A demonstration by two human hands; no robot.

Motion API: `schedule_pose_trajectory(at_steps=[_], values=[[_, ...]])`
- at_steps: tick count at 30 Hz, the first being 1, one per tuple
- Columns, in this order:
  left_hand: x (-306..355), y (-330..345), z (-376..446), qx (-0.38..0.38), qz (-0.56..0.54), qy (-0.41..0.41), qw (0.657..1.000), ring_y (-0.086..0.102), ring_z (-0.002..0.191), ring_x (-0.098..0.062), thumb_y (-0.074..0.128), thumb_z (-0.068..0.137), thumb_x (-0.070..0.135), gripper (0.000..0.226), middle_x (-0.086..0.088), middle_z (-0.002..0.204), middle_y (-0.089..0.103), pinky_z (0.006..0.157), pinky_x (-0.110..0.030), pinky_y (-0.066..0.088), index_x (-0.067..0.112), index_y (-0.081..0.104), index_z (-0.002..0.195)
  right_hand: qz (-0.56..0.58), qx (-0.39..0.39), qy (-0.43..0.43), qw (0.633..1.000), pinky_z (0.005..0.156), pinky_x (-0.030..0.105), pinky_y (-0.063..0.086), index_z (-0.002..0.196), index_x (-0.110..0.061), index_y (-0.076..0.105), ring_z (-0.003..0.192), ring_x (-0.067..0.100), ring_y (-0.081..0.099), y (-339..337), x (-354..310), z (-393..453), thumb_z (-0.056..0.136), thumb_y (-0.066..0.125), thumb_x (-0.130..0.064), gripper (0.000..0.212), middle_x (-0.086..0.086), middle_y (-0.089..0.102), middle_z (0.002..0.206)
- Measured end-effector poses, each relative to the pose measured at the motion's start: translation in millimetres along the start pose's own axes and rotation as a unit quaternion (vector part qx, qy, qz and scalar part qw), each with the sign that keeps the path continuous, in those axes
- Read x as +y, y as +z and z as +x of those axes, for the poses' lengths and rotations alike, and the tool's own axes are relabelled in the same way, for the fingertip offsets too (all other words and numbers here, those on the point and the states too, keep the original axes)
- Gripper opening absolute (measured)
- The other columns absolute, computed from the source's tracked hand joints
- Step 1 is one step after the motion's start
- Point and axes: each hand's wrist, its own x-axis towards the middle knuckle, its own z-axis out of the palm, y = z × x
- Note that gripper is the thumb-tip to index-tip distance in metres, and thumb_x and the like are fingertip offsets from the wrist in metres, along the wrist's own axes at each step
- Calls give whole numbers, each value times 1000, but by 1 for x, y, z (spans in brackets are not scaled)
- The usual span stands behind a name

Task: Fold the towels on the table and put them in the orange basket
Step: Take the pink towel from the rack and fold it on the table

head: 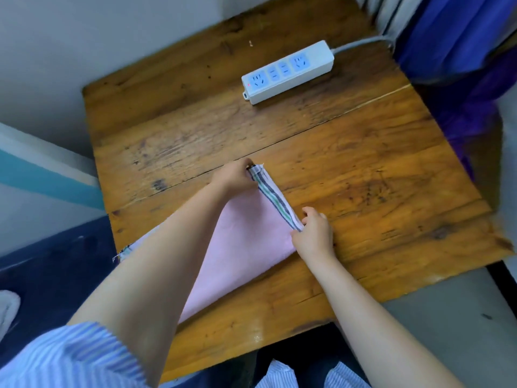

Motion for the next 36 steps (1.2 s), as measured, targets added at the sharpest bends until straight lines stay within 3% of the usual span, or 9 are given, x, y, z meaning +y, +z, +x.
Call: schedule_pose_trajectory(at_steps=[6, 10, 13, 17, 20, 24, 26, 31, 36], values=[[17, -28, 17, -34, -56, 14, 998, 47, 79, -22, 52, 78, 1, 12, -5, 73, 52, 59, -25, 36, 10, 56, 85, -26, -38, -17, 999, 97, 29, 39, 131, -5, 44, 121, 30, 48, -33, -15, 36, 80, 55, -1, 52, 16, 53, 130], [22, -47, 20, -43, -69, 40, 996, 51, 82, -17, 48, 79, -2, 34, -3, 90, 57, 56, -17, 40, 11, 65, 105, -32, -55, -25, 998, 83, 30, 47, 119, -7, 56, 107, 29, 56, -51, -25, 44, 78, 55, 0, 42, 13, 61, 117], [15, -62, 11, -33, -23, 76, 996, 49, 83, -17, 50, 79, 0, 33, -2, 92, 56, 56, -18, 39, 14, 65, 105, -40, -61, -96, 993, 62, 26, 41, 94, -9, 66, 82, 25, 57, -62, -32, 33, 74, 57, 1, 25, 7, 62, 85], [-4, -81, -15, -9, 44, 133, 990, 48, 82, -19, 56, 79, 2, 25, -5, 90, 56, 58, -25, 36, 11, 64, 101, -44, -68, -184, 980, 48, 22, 31, 74, -15, 57, 57, 11, 44, -67, -44, 8, 72, 64, -4, 13, -5, 50, 63], [-35, -90, -48, 46, 98, 218, 970, 53, 85, -25, 63, 77, 0, 19, -13, 92, 64, 65, -23, 30, 2, 67, 95, -33, -32, -237, 970, 47, 15, 28, 68, -15, 56, 57, 12, 41, -52, -52, -24, 69, 66, -2, 16, -9, 45, 59], [-95, -85, -94, 78, 165, 321, 929, 57, 85, -32, 67, 77, 0, 6, -19, 87, 65, 69, -30, 38, -2, 69, 83, -63, 47, -349, 934, 57, 28, 30, 63, 0, 60, 65, 27, 50, -6, -55, -76, 62, 62, 7, 8, 10, 54, 62], [-124, -74, -108, 78, 204, 330, 918, 56, 87, -32, 63, 79, 1, 8, -19, 88, 65, 72, -36, 43, -2, 68, 85, -101, 72, -394, 911, 57, 33, 34, 57, -2, 57, 61, 33, 55, 22, -53, -97, 56, 61, 6, 9, 15, 57, 59], [-182, -46, -127, 44, 297, 316, 900, 50, 101, -29, 50, 85, 4, 19, -12, 100, 61, 81, -38, 43, 3, 63, 99, -168, 100, -418, 887, 56, 31, 18, 51, -6, 53, 52, 27, 55, 93, -47, -136, 49, 62, 1, 11, 8, 53, 52], [-213, -33, -137, 99, 317, 362, 871, 59, 78, -33, 60, 69, -11, 17, -19, 80, 64, 60, -37, 46, -3, 65, 84, -224, 120, -424, 869, 58, 30, 21, 52, -9, 54, 50, 25, 55, 141, -42, -155, 41, 60, -5, 13, 5, 54, 53]])
